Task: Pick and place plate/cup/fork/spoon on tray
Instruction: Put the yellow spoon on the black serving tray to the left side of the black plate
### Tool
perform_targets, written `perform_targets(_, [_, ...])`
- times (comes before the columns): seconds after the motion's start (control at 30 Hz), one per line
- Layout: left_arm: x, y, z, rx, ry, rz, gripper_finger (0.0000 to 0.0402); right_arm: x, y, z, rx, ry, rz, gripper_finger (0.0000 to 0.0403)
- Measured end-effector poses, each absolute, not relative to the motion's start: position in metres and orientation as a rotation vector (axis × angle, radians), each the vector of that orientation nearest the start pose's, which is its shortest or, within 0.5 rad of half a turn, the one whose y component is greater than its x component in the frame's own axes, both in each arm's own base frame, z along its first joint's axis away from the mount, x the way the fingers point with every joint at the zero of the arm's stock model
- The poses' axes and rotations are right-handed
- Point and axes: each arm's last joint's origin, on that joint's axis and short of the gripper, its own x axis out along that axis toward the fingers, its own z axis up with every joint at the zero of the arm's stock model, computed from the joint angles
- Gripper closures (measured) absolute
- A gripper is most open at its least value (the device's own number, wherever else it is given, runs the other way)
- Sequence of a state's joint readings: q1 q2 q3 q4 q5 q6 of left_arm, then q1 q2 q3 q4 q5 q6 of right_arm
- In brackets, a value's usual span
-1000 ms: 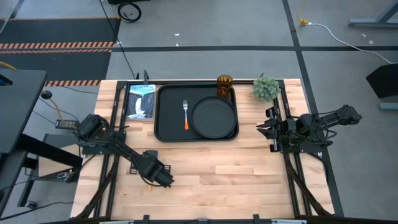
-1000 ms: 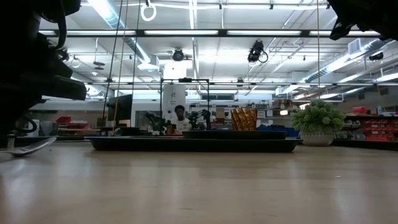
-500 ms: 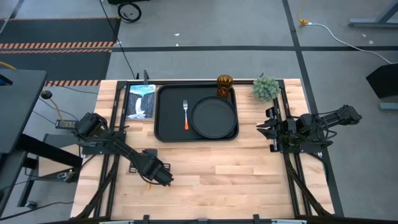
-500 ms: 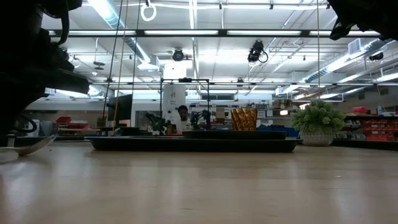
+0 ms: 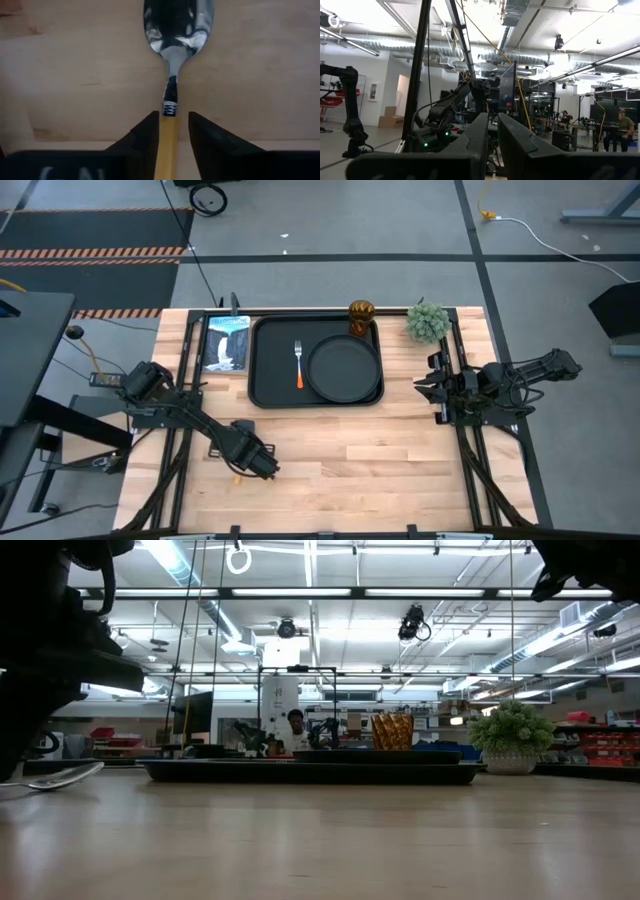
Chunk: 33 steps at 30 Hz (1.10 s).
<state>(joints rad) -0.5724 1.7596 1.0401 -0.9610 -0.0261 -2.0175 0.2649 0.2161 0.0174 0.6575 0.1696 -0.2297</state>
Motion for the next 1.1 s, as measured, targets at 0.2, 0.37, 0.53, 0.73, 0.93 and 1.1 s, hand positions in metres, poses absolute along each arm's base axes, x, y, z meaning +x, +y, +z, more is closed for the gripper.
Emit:
perform_targets(0.2, [0.237, -0.152, 0.151, -0.993, 1.284, 1.21, 0.0265, 0.098, 0.022, 0.213, -0.127, -0.457, 0.042, 0.0353])
perform_targets(0.37, [0.237, -0.152, 0.151, -0.965, 1.303, 1.176, 0.0271, 0.098, 0.022, 0.214, -0.123, -0.464, 0.044, 0.0353])
perform_targets(0.53, [0.237, -0.152, 0.15, -0.955, 1.31, 1.166, 0.0283, 0.098, 0.022, 0.214, -0.114, -0.466, 0.056, 0.0353])
perform_targets(0.73, [0.224, -0.144, 0.129, -1.035, 1.283, 1.092, 0.0296, 0.098, 0.022, 0.214, -0.111, -0.466, 0.061, 0.0353])
perform_targets(0.93, [0.215, -0.137, 0.131, -1.089, 1.237, 1.071, 0.0317, 0.098, 0.022, 0.214, -0.112, -0.466, 0.06, 0.0353])
perform_targets(1.1, [0.214, -0.136, 0.139, -1.118, 1.222, 1.047, 0.0346, 0.098, 0.022, 0.214, -0.118, -0.466, 0.059, 0.0353])
